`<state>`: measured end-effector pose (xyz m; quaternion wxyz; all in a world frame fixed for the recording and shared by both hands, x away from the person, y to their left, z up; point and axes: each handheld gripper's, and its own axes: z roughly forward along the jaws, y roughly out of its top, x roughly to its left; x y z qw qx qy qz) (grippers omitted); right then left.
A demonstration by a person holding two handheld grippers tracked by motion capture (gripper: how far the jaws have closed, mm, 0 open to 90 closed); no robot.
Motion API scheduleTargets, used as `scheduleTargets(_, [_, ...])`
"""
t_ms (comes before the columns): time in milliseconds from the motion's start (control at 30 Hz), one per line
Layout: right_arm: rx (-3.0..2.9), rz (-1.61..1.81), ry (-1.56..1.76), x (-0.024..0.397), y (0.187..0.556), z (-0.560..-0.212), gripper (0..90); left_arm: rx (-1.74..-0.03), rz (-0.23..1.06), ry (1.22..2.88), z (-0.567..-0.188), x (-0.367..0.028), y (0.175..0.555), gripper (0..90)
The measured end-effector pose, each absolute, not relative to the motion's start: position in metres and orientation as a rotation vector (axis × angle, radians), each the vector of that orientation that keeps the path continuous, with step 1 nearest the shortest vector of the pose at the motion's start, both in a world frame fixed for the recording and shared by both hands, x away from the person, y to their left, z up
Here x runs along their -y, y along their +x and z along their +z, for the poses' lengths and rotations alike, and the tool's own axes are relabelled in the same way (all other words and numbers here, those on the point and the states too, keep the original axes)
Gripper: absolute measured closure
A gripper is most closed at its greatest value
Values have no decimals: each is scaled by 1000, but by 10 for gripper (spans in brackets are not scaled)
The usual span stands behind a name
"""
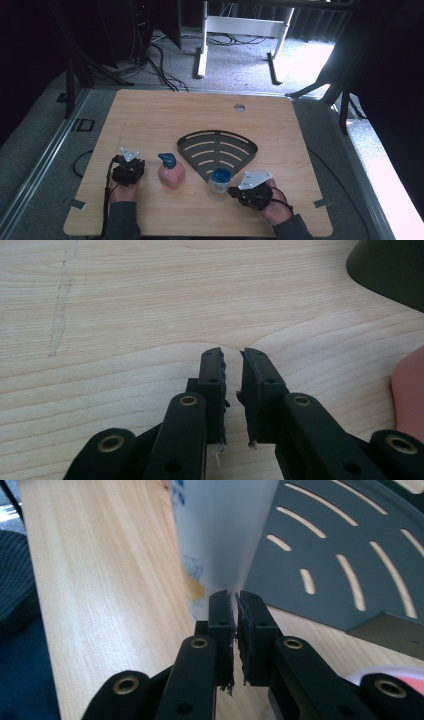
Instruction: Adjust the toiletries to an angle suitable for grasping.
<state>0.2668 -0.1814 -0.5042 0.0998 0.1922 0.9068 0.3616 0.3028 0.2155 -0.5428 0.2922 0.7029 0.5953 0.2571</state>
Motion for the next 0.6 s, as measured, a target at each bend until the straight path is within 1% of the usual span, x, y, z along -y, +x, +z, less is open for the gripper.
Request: scheduleTargets(600, [-2695,1081,523,156,265,-511,838,-1590,681,1877,-543,-215,303,793])
